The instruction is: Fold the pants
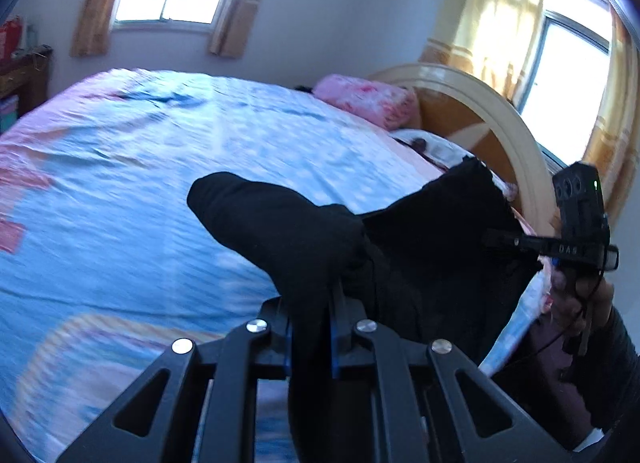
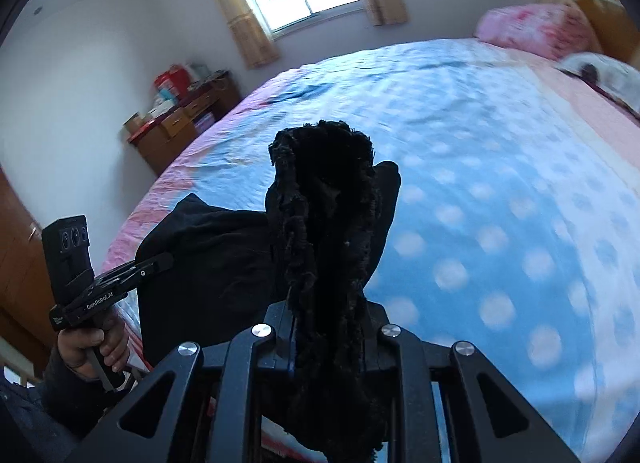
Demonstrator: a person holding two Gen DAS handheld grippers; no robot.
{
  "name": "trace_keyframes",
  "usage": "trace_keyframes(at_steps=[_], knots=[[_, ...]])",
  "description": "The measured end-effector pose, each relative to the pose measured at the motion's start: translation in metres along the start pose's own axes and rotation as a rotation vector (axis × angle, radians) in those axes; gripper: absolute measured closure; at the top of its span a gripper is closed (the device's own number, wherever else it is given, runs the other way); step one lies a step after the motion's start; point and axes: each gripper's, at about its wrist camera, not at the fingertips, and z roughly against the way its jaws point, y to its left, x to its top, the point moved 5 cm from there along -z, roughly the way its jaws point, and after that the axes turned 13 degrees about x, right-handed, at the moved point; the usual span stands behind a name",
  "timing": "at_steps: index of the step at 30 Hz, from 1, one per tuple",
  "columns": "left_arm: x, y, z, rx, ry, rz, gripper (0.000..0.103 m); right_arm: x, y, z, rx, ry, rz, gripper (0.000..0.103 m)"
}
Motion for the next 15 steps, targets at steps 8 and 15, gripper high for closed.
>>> trace_keyframes(at_steps=[8,15], knots=[[0.039,0.1,0.018,0.221,-0.066,0.028,0.09,0.091,0.06,-0.107,0.117,0.082,0.139,0.083],[0.057,0.182,0.026,0.414,-0.087,0.043,0.09,0.139,0.107,-0.21,0.208,0.143,0.188,0.083]])
